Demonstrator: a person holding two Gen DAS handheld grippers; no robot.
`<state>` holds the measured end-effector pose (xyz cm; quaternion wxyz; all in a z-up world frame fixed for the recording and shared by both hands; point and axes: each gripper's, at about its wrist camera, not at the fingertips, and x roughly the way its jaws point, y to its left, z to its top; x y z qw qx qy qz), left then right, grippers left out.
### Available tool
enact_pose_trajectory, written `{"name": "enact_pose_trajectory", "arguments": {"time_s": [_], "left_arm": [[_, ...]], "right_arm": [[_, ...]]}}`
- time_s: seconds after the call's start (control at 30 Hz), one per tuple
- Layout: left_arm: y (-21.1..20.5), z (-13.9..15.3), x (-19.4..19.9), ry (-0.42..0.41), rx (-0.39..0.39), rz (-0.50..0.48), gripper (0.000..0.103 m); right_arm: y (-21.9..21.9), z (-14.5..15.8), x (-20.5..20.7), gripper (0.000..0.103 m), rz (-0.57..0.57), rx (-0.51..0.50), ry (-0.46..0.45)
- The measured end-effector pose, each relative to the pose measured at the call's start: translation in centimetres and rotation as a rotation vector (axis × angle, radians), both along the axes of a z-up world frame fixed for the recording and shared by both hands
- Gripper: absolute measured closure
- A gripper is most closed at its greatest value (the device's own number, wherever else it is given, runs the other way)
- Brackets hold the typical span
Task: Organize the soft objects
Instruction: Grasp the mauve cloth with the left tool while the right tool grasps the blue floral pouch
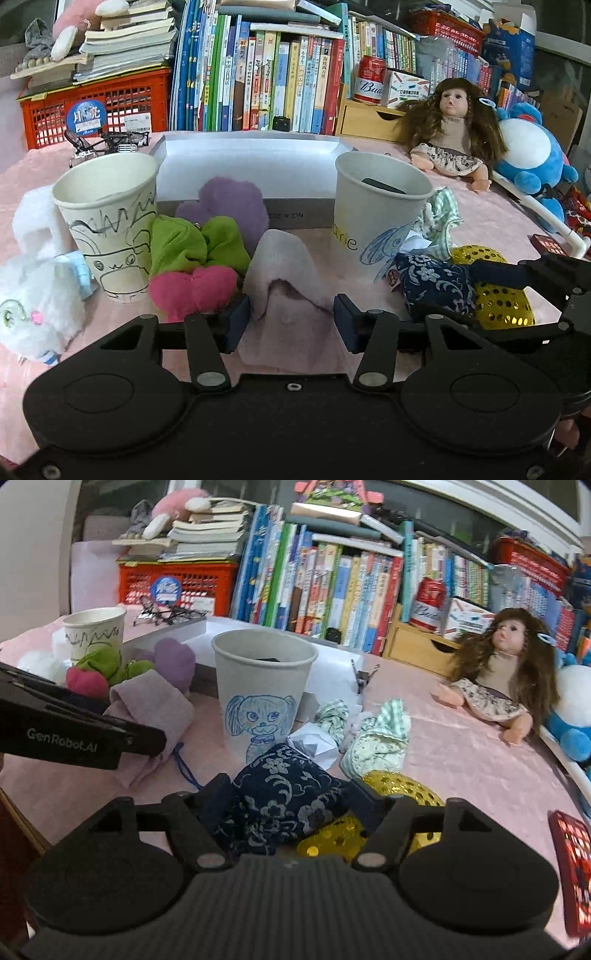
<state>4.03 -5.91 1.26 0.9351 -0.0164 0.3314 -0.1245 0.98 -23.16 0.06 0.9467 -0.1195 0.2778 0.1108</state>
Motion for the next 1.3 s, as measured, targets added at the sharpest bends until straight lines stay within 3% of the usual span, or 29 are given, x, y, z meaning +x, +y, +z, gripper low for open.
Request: {"name": "enact_pose_trajectory", "arguments": {"time_s": [0.37, 0.7, 0.9, 1.03, 1.17, 1.3], "left_arm": [[-0.4, -1.1, 1.4, 0.035, -0.018, 0.001, 0.047], [-0.6, -1.5, 1.6, 0.037, -0.027, 0.005, 0.048], [-0.3, -1.0, 1.6, 0.041, -0.038, 0.01, 0.061], [-0.3, -0.7, 1.4, 0.032, -0.028, 0.003, 0.07], [-0.5, -0.2, 1.1, 0.023, -0.028, -0.003, 0.073], [-0.6, 0.5, 0.7, 0.009, -0.028, -0.015, 0.075]], "right_arm": [[-0.1, -1.1, 2.7, 0.011, 0.05, -0.019, 0.078], [-0.6, -1.3, 3.2, 0.01, 0.047, 0.03, 0.091], [-0.5, -1.3, 2.9, 0.023, 0.024, 0.051, 0.082], [-0.7, -1.1, 2.6, 0.038, -0.01, 0.068, 0.07], [-0.7, -0.9, 2.3, 0.048, -0.036, 0.08, 0.063], [-0.7, -0.3, 2.0, 0.05, -0.054, 0.089, 0.043]]}}
